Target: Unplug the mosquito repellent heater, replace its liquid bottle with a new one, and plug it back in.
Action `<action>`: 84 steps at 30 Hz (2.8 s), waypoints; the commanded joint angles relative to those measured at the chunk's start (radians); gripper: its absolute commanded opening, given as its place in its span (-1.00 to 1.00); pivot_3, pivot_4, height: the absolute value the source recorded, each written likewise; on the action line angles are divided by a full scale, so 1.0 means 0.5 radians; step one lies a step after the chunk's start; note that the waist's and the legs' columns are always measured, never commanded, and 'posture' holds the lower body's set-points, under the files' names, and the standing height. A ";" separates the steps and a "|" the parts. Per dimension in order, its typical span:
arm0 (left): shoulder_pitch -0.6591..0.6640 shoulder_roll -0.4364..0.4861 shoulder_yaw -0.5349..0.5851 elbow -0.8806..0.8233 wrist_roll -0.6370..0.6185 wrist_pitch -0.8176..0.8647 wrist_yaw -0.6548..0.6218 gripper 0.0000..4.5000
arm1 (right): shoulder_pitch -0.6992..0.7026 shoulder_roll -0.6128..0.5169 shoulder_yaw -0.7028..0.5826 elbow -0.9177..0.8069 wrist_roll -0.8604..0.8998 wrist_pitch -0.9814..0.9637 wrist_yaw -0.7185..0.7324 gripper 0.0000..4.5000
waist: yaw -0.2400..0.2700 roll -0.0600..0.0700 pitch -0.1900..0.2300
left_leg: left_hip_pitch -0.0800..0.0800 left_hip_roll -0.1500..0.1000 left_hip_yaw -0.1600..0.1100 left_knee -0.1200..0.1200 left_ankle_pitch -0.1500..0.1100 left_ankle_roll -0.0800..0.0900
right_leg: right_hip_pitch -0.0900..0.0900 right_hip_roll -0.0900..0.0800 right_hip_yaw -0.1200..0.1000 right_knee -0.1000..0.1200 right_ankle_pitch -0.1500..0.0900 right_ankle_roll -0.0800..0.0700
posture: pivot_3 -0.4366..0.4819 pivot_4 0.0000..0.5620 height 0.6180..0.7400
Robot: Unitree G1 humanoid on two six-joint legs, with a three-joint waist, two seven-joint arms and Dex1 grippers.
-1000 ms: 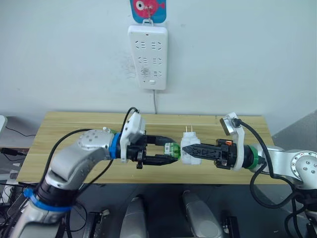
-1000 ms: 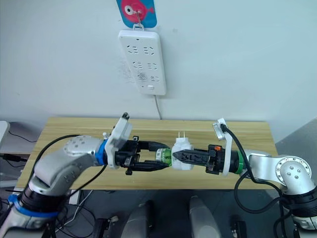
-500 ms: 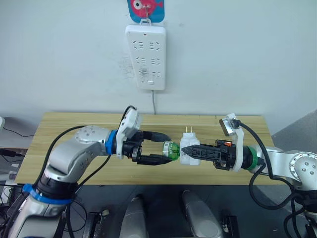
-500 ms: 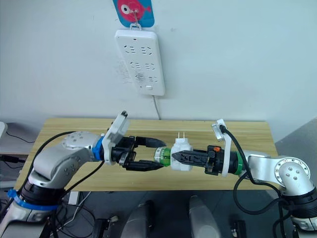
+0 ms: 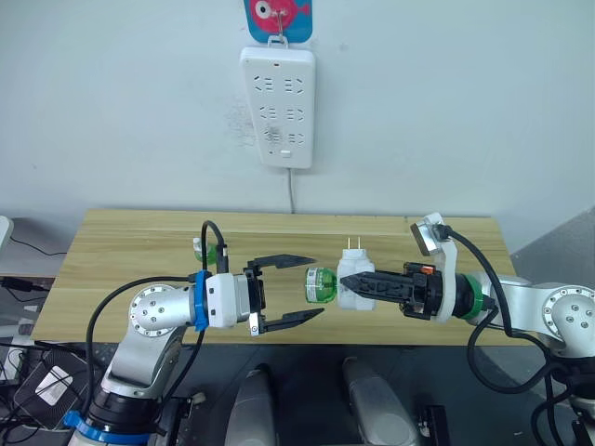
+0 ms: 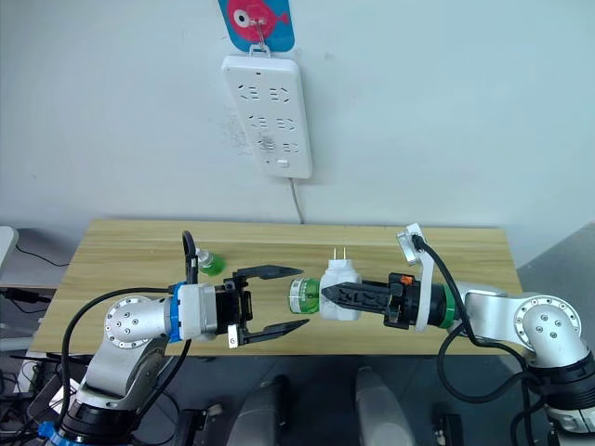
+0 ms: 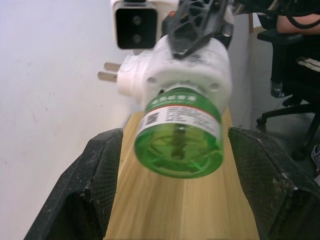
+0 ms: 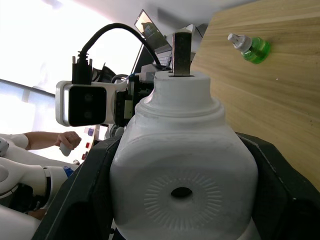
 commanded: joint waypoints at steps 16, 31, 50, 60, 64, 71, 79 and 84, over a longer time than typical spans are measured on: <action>-0.601 0.456 -0.003 0.053 -1.359 2.221 0.188 -0.01 | -0.016 0.023 -0.017 -0.074 0.004 0.020 0.047 0.35 | -0.004 0.000 0.002 | -0.001 0.001 -0.010 0.000 0.000 0.000 | 0.000 0.002 -0.007 0.004 0.000 0.000 | -0.53 0.07 0.88; -0.541 0.446 -0.066 0.033 -0.779 1.754 0.023 0.58 | 0.001 0.009 -0.034 -0.078 0.012 0.019 0.044 0.35 | -0.006 0.001 0.003 | 0.000 0.001 -0.007 -0.006 -0.001 0.001 | -0.002 0.003 -0.006 0.000 0.000 0.001 | -0.56 0.07 0.88; -0.058 -0.049 -0.041 0.153 0.067 -0.322 0.019 0.86 | -0.018 0.015 -0.024 -0.069 0.009 0.017 0.041 0.35 | 0.000 0.001 0.002 | -0.001 -0.001 0.001 -0.001 0.000 0.001 | -0.001 -0.002 0.000 -0.001 0.000 0.000 | -0.55 0.03 0.88; -0.065 -0.017 -0.126 0.139 0.045 -0.208 0.007 0.29 | -0.025 0.015 -0.028 -0.070 0.023 0.018 0.027 0.35 | -0.004 0.001 0.002 | -0.001 0.000 0.000 -0.001 0.000 0.001 | -0.001 -0.001 -0.001 0.000 0.000 0.001 | -0.56 0.05 0.88; -0.137 0.088 -0.146 0.031 -0.084 0.126 -0.039 -0.01 | -0.021 0.017 -0.029 -0.073 0.025 0.016 0.025 0.35 | -0.006 0.001 0.002 | -0.001 0.000 0.000 -0.001 0.000 0.001 | -0.001 -0.001 -0.001 0.000 0.000 0.001 | -0.55 0.06 0.88; -0.589 0.527 -0.048 -0.096 -1.197 2.022 0.103 -0.01 | -0.008 0.001 -0.025 -0.088 -0.021 0.039 0.068 0.35 | -0.009 0.001 0.002 | -0.001 0.000 -0.004 0.000 0.000 0.001 | 0.000 0.001 -0.003 0.002 0.000 0.001 | -0.53 0.07 0.88; -0.874 0.659 0.079 0.218 -1.612 2.723 0.050 -0.01 | 0.030 -0.031 -0.027 -0.125 -0.047 0.041 0.109 0.35 | -0.012 0.001 0.002 | -0.001 0.001 -0.008 -0.006 -0.001 0.001 | -0.002 0.003 -0.008 0.002 -0.001 0.001 | -0.55 0.08 0.88; -0.891 0.642 0.105 0.223 -1.647 2.817 0.063 -0.01 | 0.038 -0.042 -0.026 -0.133 -0.048 0.035 0.113 0.35 | -0.010 0.001 0.002 | -0.001 0.001 -0.008 -0.006 -0.001 0.001 | -0.002 0.003 -0.007 0.001 -0.001 0.001 | -0.55 0.08 0.88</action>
